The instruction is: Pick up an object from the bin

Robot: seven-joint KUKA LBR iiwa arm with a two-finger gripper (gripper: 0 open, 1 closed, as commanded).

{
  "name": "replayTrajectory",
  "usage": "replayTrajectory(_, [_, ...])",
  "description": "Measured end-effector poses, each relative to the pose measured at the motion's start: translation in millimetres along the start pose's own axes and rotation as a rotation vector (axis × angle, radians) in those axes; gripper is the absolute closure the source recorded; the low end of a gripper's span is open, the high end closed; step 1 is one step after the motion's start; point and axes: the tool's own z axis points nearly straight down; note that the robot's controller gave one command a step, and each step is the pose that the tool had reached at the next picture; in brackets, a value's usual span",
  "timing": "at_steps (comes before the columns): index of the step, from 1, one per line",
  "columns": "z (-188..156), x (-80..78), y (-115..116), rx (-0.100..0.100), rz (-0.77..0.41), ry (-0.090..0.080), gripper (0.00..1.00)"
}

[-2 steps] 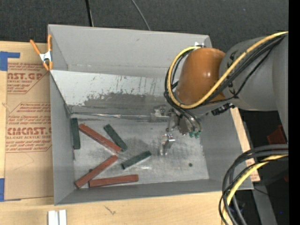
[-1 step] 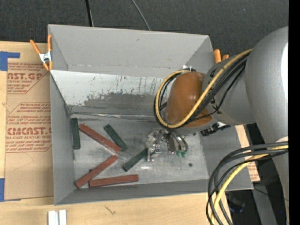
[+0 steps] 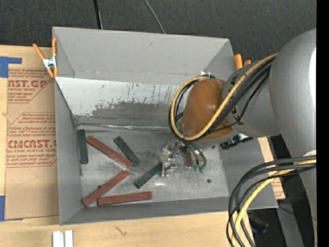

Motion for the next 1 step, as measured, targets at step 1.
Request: replayTrajectory(1, [-63.7, -4.8, -3.0, 0.0, 0.03, -0.002, 1.0])
